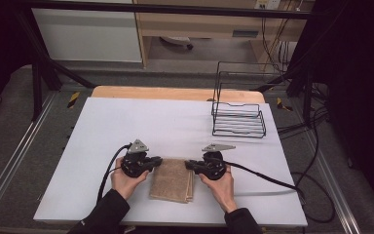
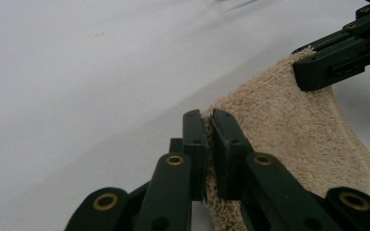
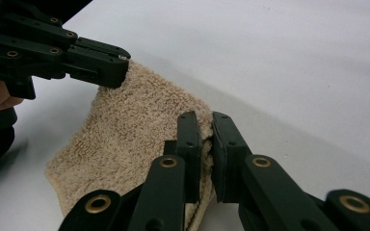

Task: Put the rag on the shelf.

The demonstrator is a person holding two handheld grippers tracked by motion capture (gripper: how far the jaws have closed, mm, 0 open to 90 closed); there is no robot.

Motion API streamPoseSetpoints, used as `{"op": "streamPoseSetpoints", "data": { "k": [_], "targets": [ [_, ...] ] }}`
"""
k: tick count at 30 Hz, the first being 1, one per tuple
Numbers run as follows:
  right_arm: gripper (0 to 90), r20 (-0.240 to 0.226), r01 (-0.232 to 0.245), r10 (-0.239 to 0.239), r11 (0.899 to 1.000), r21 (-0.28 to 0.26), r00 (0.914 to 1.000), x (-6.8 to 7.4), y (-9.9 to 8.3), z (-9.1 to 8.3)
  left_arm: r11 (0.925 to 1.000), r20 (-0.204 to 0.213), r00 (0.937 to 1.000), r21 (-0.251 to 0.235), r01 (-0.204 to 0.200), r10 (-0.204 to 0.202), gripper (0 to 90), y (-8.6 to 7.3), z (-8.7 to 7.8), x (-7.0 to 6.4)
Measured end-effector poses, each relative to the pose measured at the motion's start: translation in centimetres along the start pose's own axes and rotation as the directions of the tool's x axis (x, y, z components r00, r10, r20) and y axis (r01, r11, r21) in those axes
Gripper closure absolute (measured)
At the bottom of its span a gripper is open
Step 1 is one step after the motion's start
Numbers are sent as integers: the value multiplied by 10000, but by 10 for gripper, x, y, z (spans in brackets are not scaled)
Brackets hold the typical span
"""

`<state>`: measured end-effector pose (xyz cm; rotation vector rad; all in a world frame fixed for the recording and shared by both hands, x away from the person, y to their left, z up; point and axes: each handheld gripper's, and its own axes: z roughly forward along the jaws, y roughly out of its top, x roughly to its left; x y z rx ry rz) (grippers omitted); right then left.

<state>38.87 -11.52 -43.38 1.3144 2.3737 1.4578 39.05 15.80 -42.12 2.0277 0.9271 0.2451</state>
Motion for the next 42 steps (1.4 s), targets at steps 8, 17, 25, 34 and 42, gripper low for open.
{"op": "streamPoseSetpoints", "data": {
  "k": [8,17,25,34,42],
  "targets": [
    [836,-83,251,-254,9991,-328,9996,4,5,-9,9995,61,10000,-331,-12,14,845,6,-11,-6],
    [836,-30,767,-771,9944,-733,9970,9,12,-21,9979,79,9999,-643,-97,102,847,10,-20,-13],
    [837,12,1071,-1076,9888,-1040,9942,13,17,-31,9951,96,9998,-976,-146,156,847,15,-29,-19],
    [838,74,1372,-1375,9805,-1406,9905,15,21,-42,9912,154,9995,-1300,-246,268,847,19,-35,-27],
    [838,145,1692,-1690,9735,-1540,9855,17,23,-48,9879,119,9995,-1528,-257,279,847,22,-39,-31]
  ]
}}
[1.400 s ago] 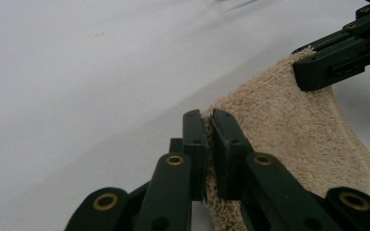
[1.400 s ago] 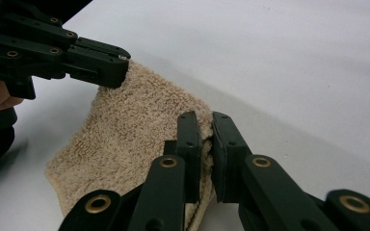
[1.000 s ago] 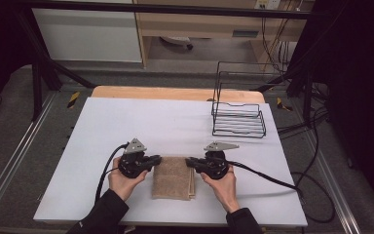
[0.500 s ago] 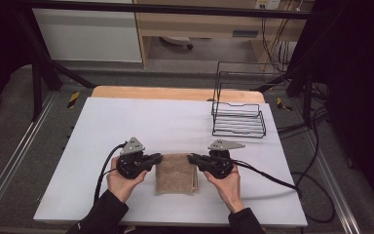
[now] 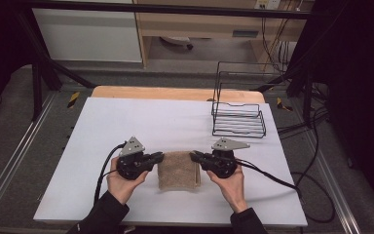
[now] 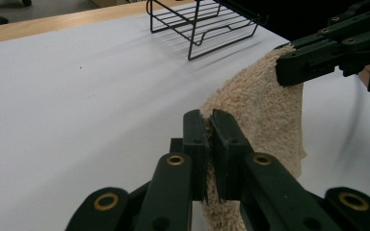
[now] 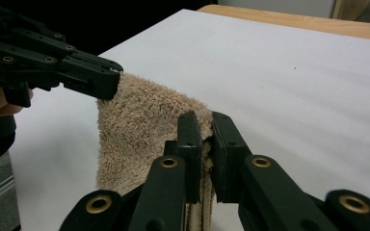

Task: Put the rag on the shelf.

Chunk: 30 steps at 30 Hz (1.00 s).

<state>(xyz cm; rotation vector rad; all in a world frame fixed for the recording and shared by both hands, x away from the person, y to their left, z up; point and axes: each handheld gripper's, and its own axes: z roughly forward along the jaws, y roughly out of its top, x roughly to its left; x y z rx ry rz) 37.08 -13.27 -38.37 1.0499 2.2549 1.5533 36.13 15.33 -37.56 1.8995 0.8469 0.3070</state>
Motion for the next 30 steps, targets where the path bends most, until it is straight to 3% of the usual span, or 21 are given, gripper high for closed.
{"op": "streamPoseSetpoints", "data": {
  "k": [13,30],
  "targets": [
    [838,49,332,-331,9987,-393,9994,4,9,-11,9990,-97,9998,-400,-182,178,848,9,-4,-5],
    [839,508,620,-570,9927,-1038,9971,0,24,-30,9931,-124,9993,-1111,-373,362,847,29,1,-11]
  ]
}}
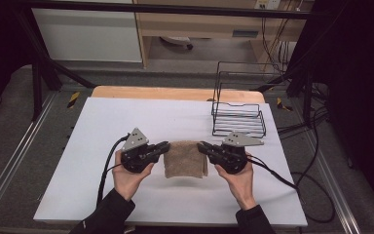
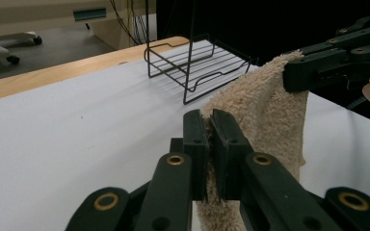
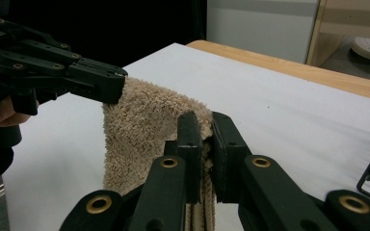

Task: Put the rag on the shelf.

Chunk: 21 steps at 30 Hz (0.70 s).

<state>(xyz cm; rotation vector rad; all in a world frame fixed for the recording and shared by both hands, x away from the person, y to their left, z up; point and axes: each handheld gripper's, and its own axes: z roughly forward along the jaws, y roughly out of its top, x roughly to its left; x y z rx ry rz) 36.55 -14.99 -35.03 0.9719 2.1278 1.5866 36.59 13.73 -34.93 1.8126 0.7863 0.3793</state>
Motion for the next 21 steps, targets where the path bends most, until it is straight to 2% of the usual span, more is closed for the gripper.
{"op": "streamPoseSetpoints", "data": {
  "k": [11,21],
  "targets": [
    [839,333,189,-177,9992,-353,9993,-5,11,-11,9987,5,10000,-509,-97,97,848,14,8,-3],
    [839,621,348,-303,9967,-734,9976,-11,21,-22,9944,-71,9996,-1017,-290,284,848,28,16,-8]
  ]
}}
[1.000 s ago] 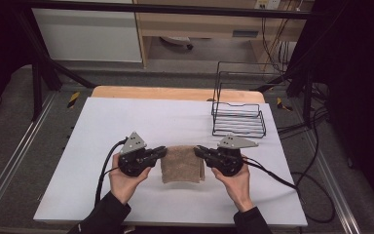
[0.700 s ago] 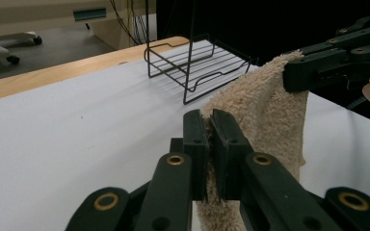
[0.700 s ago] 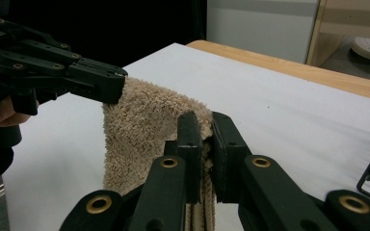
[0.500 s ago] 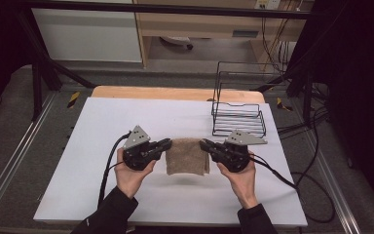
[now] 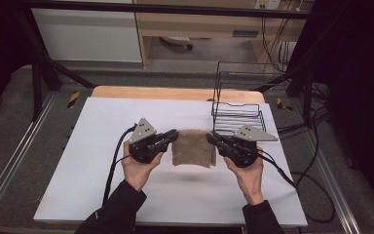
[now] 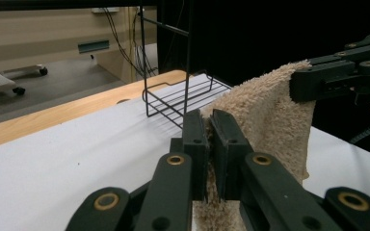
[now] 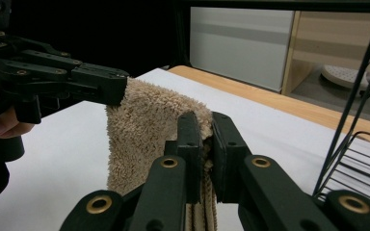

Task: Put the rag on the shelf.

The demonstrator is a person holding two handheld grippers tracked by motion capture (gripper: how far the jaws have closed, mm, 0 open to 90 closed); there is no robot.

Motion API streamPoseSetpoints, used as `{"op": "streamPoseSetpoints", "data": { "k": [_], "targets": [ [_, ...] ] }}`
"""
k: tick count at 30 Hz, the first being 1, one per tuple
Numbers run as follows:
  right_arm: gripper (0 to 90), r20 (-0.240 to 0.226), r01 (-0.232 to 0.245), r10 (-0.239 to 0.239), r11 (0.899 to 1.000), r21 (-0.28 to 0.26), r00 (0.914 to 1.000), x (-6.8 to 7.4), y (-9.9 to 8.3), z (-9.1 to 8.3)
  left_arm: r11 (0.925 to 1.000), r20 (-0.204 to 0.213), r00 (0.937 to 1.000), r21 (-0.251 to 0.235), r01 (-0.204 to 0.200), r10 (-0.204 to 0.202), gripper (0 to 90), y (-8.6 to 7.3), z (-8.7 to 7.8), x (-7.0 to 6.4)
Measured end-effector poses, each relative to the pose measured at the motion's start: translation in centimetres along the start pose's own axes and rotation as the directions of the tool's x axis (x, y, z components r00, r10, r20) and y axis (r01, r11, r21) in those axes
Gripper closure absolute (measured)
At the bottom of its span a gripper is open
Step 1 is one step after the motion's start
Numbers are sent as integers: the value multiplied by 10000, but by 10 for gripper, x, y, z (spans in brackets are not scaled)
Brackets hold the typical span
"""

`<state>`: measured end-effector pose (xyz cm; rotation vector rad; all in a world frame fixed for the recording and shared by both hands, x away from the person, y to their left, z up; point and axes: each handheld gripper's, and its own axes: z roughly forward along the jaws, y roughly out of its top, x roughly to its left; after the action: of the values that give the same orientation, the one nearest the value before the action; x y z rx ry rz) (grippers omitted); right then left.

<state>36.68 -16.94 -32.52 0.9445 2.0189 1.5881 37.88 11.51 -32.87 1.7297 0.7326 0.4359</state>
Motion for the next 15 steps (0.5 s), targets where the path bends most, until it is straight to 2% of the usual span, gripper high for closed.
{"op": "streamPoseSetpoints", "data": {
  "k": [15],
  "targets": [
    [841,526,272,-246,9984,-496,9983,-11,15,-14,9984,156,9997,-543,-175,183,849,23,16,-6]
  ]
}}
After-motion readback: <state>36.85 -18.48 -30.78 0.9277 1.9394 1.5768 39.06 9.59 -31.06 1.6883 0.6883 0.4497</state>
